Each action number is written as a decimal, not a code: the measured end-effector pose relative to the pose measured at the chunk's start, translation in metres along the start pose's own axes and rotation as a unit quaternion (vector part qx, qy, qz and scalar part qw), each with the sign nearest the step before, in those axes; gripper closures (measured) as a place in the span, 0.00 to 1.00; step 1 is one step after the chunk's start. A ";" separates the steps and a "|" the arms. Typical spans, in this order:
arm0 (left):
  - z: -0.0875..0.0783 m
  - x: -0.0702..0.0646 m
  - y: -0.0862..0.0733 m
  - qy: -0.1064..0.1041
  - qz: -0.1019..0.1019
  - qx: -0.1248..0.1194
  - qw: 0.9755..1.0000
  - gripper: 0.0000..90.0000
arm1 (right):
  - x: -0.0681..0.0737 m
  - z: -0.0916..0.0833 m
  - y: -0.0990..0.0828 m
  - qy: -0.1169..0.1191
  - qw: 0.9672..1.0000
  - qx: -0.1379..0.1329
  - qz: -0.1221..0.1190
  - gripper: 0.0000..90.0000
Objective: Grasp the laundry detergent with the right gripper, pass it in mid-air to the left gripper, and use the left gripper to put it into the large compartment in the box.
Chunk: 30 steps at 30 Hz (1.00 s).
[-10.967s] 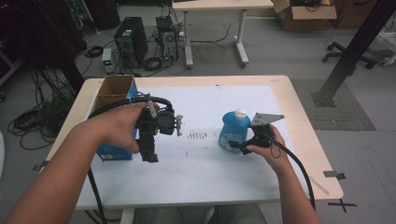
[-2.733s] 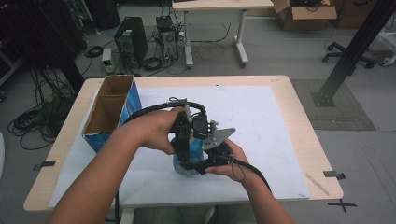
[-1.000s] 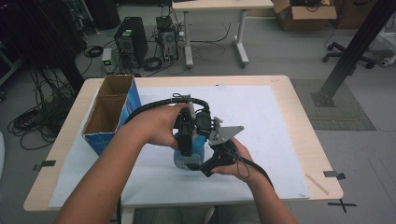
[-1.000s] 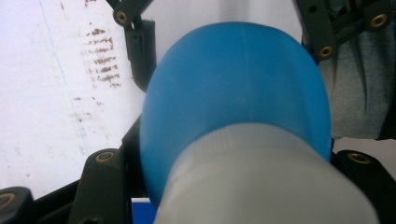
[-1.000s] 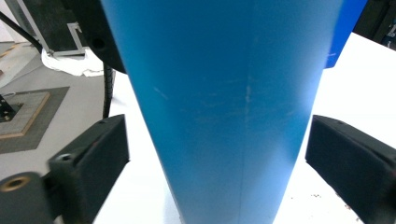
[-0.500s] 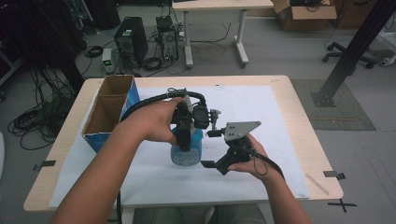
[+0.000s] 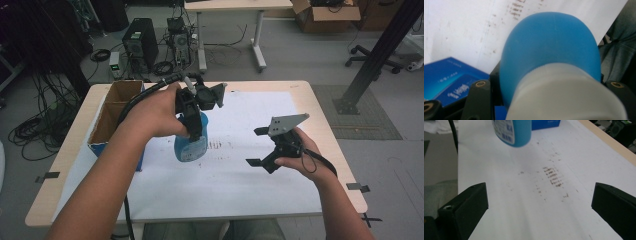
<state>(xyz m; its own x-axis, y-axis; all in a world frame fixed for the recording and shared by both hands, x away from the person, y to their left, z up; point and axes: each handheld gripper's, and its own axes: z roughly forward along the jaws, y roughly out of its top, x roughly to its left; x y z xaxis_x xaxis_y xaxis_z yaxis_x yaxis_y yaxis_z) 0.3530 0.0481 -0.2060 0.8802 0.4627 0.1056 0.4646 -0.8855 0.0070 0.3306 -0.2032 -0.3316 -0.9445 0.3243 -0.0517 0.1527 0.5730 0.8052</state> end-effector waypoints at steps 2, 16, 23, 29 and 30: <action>-0.003 0.004 -0.001 -0.001 -0.018 -0.002 1.000 0.44 | -0.003 -0.003 0.003 -0.002 1.000 0.018 -0.002 0.01; -0.043 0.038 -0.031 -0.031 -0.153 -0.042 0.987 0.44 | -0.025 -0.015 0.008 0.001 0.993 0.120 -0.011 0.02; -0.066 0.056 -0.048 -0.022 -0.214 -0.043 0.976 0.44 | -0.030 -0.015 0.004 0.005 0.988 0.155 -0.009 0.03; -0.083 0.080 -0.067 -0.020 -0.266 -0.039 0.963 0.44 | -0.032 -0.015 0.000 0.010 0.984 0.177 -0.009 0.03; -0.085 0.082 -0.069 -0.021 -0.274 -0.040 0.961 0.44 | -0.032 -0.015 -0.001 0.010 0.984 0.177 -0.008 0.03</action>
<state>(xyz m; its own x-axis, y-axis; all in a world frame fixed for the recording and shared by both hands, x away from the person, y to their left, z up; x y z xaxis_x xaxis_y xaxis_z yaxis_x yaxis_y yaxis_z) 0.3848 0.1435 -0.1134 0.5103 0.8597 0.0243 0.8514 -0.5090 0.1270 0.3561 -0.2250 -0.3218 -0.9527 0.2999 -0.0492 0.2254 0.8057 0.5478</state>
